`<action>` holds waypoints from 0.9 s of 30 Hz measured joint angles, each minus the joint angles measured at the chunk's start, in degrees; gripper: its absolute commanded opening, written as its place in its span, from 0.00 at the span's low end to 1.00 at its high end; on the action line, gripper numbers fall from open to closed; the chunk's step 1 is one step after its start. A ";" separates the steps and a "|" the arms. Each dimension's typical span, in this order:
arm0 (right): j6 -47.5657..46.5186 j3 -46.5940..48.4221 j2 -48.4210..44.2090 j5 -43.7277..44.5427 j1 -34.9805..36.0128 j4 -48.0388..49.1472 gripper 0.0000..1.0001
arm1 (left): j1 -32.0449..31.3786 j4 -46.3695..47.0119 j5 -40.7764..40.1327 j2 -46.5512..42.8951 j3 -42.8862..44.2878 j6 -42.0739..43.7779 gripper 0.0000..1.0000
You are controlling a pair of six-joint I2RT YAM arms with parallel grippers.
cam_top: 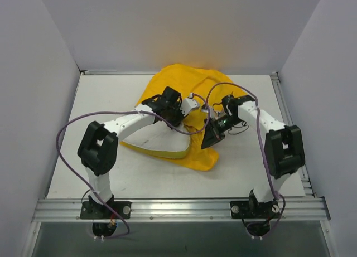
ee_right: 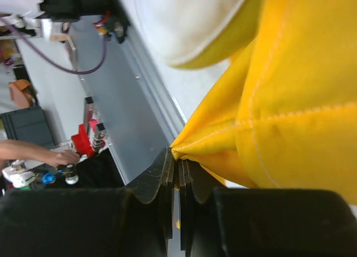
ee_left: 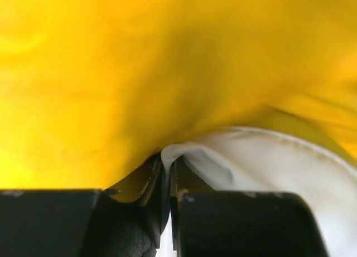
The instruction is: Put the pillow into the pillowcase
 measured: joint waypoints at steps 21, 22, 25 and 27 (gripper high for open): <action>-5.29 9.44 -3.19 -7.13 -15.52 -7.65 0.54 | 10.56 -16.76 15.56 -26.10 -30.21 40.37 0.00; -3.91 12.13 -1.40 -4.44 -17.31 -5.70 0.52 | 10.71 -18.32 15.52 -26.56 -30.82 44.44 0.00; 1.53 18.21 4.50 7.02 -19.19 0.09 0.50 | 10.82 -21.09 15.74 -26.84 -31.34 54.29 0.00; 4.42 23.08 9.79 12.90 -18.69 2.43 0.50 | 10.86 -21.88 16.17 -27.10 -31.34 59.19 0.01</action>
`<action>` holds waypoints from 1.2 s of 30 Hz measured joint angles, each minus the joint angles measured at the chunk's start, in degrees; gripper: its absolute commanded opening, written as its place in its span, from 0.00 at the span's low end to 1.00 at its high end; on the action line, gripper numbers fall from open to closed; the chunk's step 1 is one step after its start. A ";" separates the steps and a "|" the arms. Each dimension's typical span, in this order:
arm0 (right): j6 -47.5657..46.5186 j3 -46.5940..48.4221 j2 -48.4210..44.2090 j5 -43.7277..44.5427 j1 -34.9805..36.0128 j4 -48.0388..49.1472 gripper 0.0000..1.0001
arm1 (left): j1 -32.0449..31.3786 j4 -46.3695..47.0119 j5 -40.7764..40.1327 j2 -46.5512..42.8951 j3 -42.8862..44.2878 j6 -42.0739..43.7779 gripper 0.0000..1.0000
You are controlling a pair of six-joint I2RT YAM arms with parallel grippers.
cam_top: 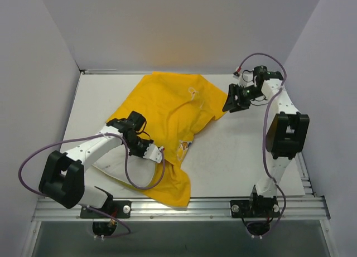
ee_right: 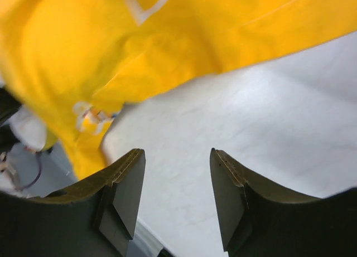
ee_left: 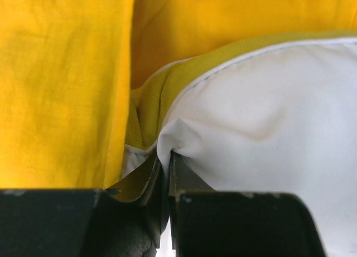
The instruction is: Put the pillow into the pillowcase
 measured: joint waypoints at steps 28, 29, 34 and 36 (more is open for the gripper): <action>7.76 3.32 4.04 9.64 -9.70 6.34 1.00 | -16.72 19.61 1.62 28.39 25.94 -77.05 0.00; 6.86 -0.26 -0.83 9.84 -11.23 5.29 1.00 | -17.14 20.28 -0.48 29.88 27.87 -81.55 0.00; 0.15 -16.85 -19.87 9.86 -11.30 -1.86 1.00 | -26.43 19.91 -23.50 34.86 39.85 -97.37 0.00; -2.62 -21.66 -22.51 9.55 -10.97 -5.46 1.00 | -30.60 20.31 -28.76 34.71 41.53 -103.65 0.00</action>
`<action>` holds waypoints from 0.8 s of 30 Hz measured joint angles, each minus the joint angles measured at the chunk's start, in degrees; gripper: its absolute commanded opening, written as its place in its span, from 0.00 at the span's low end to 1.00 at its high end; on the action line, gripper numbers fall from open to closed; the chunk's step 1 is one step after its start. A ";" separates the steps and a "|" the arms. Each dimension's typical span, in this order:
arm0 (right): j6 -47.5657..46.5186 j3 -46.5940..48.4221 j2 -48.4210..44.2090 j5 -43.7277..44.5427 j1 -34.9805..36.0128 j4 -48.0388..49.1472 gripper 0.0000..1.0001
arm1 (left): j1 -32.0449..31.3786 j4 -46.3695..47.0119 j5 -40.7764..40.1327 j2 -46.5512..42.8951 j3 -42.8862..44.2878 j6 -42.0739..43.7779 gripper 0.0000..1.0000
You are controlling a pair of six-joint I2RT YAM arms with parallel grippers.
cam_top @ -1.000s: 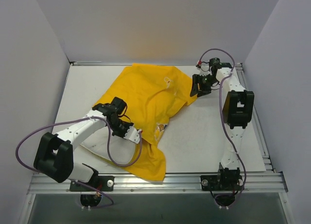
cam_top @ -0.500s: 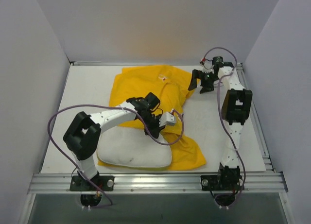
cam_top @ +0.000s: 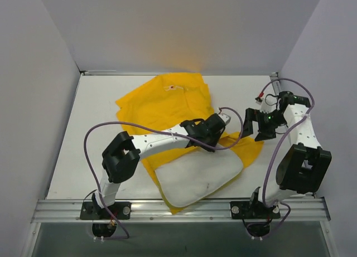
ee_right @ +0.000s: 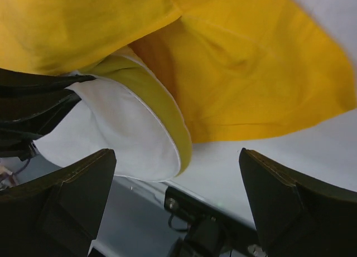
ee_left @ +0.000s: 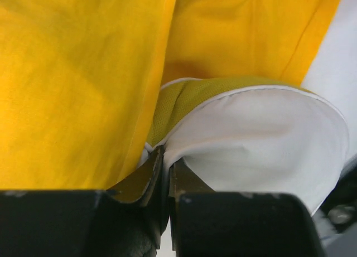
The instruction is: Put the pillow into the pillowcase
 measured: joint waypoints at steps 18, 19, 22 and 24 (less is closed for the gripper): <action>-0.48 0.87 12.50 -6.64 4.39 -6.36 1.00 | 4.11 -0.33 -22.21 5.01 9.53 -16.52 0.54; 1.07 0.90 13.86 -6.84 5.77 -4.68 1.00 | 4.63 0.57 -20.44 3.69 7.87 -15.10 0.56; 6.23 0.96 18.32 -8.24 8.02 1.05 1.00 | 8.24 2.38 -13.60 -3.41 0.57 -6.73 0.57; 9.35 0.96 20.65 -8.81 8.24 4.79 1.00 | 11.26 3.06 -10.60 -6.97 -1.29 -1.20 0.61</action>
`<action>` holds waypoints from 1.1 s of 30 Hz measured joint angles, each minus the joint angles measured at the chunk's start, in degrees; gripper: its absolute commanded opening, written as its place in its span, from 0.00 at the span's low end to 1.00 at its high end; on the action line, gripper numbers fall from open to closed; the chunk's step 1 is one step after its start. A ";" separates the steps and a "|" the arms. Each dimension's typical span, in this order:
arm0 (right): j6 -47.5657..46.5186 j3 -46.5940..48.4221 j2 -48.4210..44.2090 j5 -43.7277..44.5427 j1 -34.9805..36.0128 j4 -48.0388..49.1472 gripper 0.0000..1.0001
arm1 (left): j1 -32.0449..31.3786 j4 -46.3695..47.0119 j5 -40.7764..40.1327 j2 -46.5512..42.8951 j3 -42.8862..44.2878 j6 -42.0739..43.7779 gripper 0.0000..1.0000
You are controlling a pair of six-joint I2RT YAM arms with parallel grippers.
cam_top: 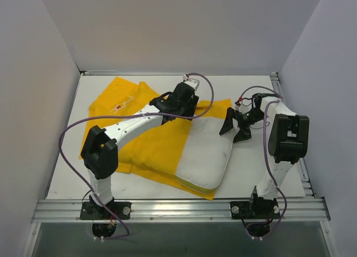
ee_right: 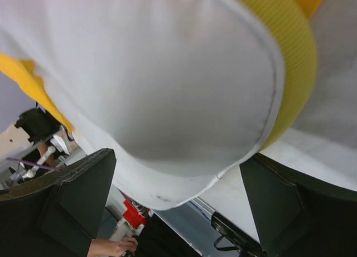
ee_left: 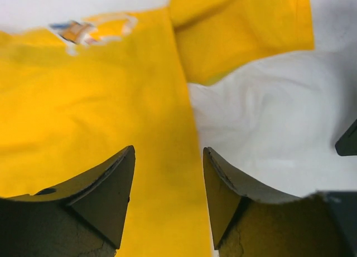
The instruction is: Put the pillow into the pillowcase
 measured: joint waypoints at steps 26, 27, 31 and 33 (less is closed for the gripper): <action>7.87 -8.31 -4.42 0.96 7.87 15.63 0.00 | 4.35 -4.42 -6.12 28.79 27.98 21.81 0.52; 7.93 -8.44 -4.57 0.96 7.87 15.78 0.00 | 4.48 -4.74 -6.58 28.81 27.98 22.18 0.52; 8.15 -8.57 -4.76 0.90 7.87 16.06 0.00 | 4.90 -6.19 -7.26 28.83 28.37 22.88 0.00; 8.28 -8.70 -4.81 0.70 7.87 16.33 0.00 | 5.40 -9.29 -2.67 29.55 30.93 22.73 0.00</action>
